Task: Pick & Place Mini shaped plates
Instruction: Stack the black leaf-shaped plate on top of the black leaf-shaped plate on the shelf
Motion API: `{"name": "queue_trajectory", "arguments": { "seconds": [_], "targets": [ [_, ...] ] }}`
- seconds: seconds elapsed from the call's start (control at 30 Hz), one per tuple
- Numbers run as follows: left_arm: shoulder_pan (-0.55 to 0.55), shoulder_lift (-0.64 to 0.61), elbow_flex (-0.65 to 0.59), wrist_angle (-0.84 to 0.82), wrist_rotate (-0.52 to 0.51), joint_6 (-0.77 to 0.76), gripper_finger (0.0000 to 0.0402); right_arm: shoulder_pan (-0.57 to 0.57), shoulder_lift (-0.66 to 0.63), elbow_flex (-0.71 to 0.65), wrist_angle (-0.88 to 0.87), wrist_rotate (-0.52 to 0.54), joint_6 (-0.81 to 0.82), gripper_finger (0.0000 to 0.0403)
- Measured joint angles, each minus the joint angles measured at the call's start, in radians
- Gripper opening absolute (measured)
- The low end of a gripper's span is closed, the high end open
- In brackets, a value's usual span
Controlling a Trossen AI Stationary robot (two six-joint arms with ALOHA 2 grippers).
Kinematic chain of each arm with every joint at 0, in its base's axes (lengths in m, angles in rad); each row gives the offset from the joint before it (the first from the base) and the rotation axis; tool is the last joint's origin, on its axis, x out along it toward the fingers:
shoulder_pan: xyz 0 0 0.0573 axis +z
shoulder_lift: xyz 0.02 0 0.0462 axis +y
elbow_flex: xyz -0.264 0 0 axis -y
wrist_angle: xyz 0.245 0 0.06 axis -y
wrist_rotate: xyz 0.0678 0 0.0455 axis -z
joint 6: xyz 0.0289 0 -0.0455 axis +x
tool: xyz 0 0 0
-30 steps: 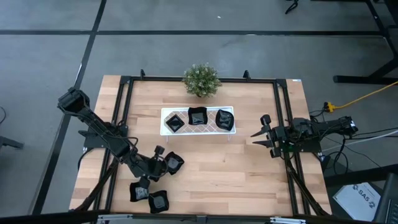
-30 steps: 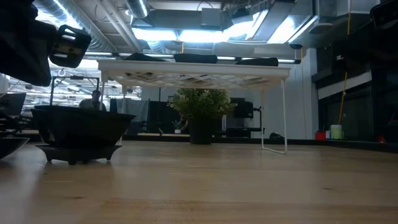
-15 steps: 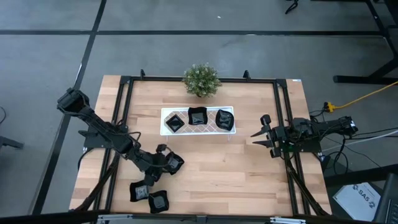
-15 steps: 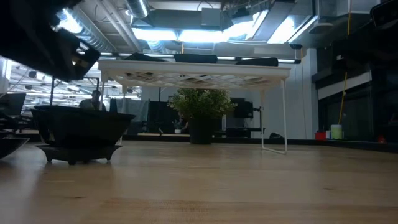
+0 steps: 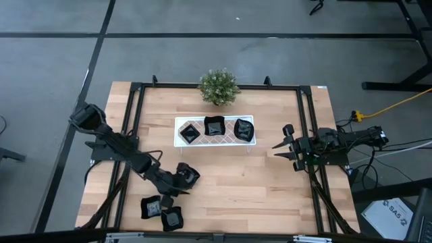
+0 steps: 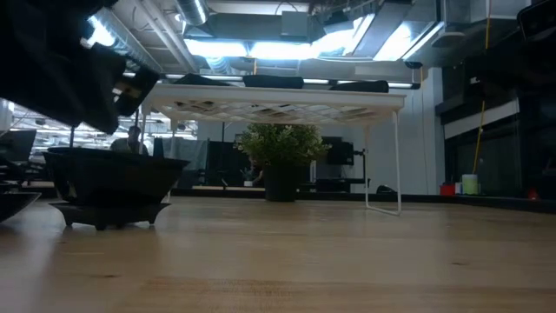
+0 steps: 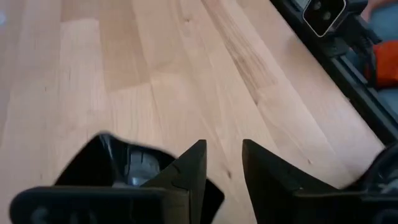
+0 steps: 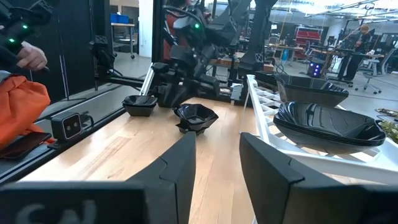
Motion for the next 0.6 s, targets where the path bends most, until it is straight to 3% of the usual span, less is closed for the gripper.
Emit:
{"name": "queue_trajectory", "arguments": {
  "seconds": [0.17, 0.33, 0.6],
  "targets": [
    [0.0, 0.008, 0.061, -0.115, -0.041, 0.041, 0.009, 0.0, 0.0, 0.0, 0.0, 0.0, 0.0, 0.0124],
    [0.0, 0.009, 0.1, -0.287, -0.067, -0.034, 0.0086, 0.0, 0.0, 0.0, 0.0, 0.0, 0.0, 0.0124],
    [-0.004, 0.009, 0.101, -0.304, -0.07, -0.055, 0.0086, 0.0, 0.0, 0.0, 0.0, 0.0, 0.0, 0.0124]
  ]
}}
